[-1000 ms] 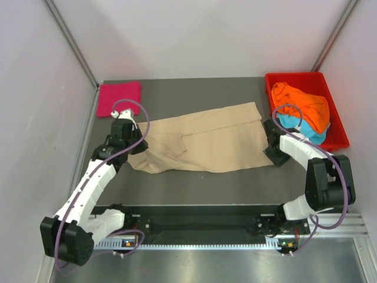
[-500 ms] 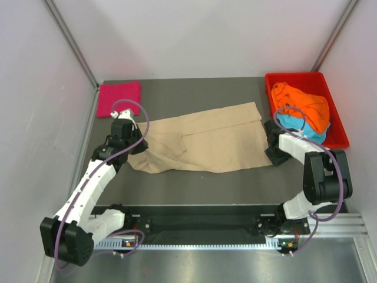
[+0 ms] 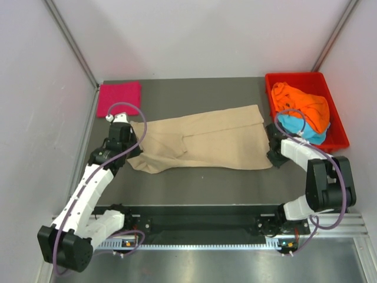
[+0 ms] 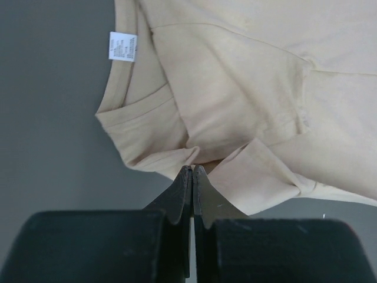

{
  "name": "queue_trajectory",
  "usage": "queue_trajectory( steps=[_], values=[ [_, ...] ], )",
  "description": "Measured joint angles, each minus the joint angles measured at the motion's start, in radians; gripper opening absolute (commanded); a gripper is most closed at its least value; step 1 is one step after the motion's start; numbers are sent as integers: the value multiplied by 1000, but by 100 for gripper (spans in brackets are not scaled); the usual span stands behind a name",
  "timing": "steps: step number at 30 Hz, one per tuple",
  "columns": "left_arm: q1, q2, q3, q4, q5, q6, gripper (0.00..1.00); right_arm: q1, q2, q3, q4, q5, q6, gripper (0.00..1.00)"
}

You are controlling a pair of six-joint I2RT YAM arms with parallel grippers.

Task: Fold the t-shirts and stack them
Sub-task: Fold the tshirt

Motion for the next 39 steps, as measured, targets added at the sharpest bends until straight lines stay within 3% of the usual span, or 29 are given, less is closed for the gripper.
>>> queue_trajectory(
  steps=[9,15,39],
  values=[
    [0,-57,0,-56,2,6,0,0,-71,-37,-20,-8,-116,0],
    [2,-5,11,-42,-2,8,0,0,-58,13,24,-57,-245,0],
    [127,448,213,122,-29,94,0,0,377,529,35,-96,-496,0]
  ],
)
